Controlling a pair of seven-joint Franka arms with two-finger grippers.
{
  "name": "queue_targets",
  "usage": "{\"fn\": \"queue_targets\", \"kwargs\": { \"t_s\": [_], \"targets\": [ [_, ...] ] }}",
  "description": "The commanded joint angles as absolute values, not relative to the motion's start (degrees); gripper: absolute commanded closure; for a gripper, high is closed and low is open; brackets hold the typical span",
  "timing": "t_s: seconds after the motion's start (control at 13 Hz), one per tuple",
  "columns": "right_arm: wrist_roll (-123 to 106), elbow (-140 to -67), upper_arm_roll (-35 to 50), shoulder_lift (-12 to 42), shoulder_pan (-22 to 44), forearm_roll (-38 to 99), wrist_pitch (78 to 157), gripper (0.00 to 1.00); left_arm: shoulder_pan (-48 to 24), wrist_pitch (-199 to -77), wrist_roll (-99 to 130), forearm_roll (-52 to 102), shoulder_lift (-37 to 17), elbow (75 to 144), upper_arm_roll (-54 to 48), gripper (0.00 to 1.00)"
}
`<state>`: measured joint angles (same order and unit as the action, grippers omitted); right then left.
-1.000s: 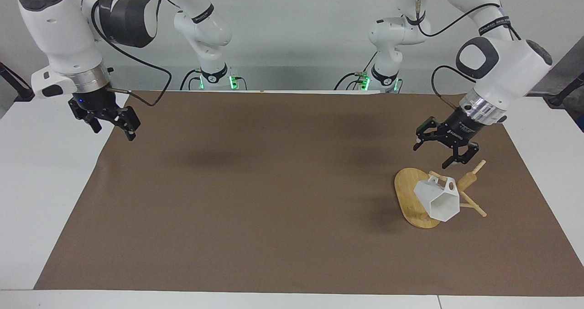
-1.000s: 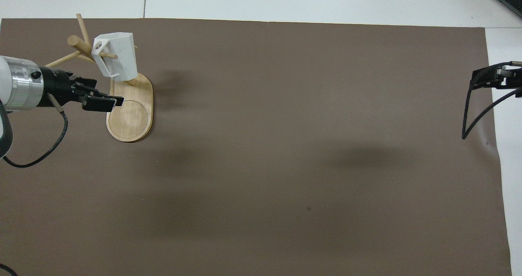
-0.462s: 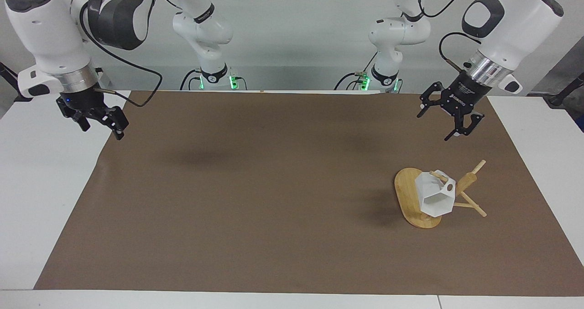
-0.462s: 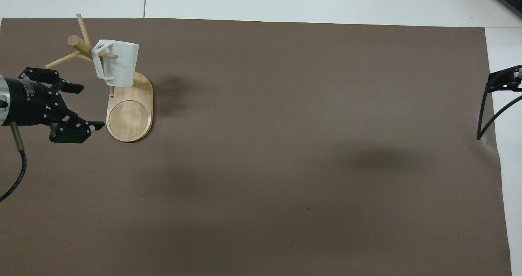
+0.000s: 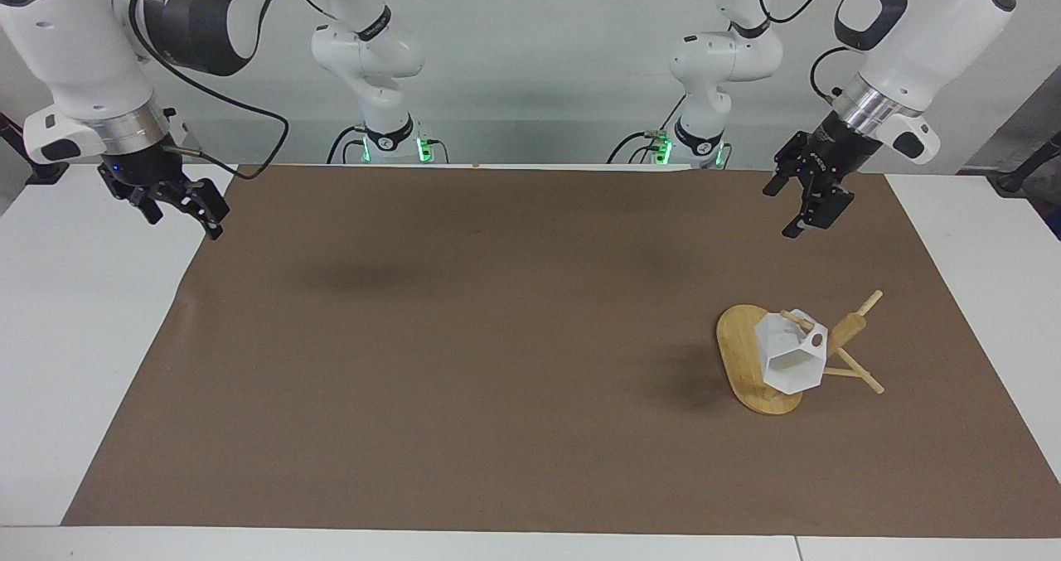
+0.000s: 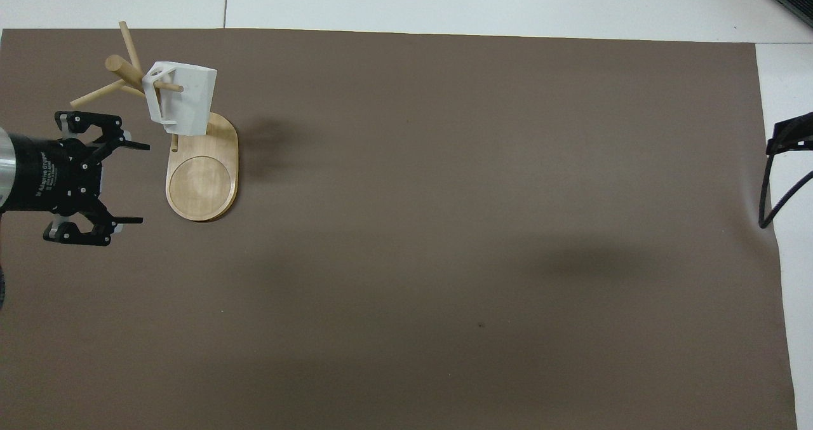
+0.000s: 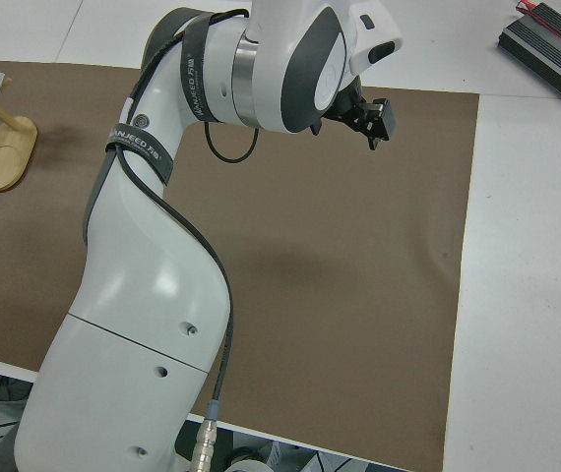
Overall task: Hang cup on rack
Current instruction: 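Open the left gripper and withdraw it from the hung cup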
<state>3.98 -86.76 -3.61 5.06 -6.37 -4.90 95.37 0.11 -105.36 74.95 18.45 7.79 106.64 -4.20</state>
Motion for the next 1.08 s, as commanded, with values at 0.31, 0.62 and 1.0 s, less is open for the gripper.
{"fn": "queue_targets", "kwargs": {
  "t_s": [0.31,0.62,1.0],
  "targets": [
    [3.08,-83.41,-3.60,3.96,-2.99,-1.33,90.97,0.00,0.26,-102.75,35.04,10.30,7.74,104.33,-3.08,0.00],
    [3.60,-83.93,-3.69,3.87,-3.69,1.50,91.67,0.00,-0.44,-102.48,9.91,2.48,6.77,102.40,-3.16,0.00],
    [3.16,-85.43,-3.60,2.99,-3.52,1.41,90.88,0.00,0.35,-94.50,-6.15,1.32,2.99,92.39,-3.08,0.00]
  ]
}}
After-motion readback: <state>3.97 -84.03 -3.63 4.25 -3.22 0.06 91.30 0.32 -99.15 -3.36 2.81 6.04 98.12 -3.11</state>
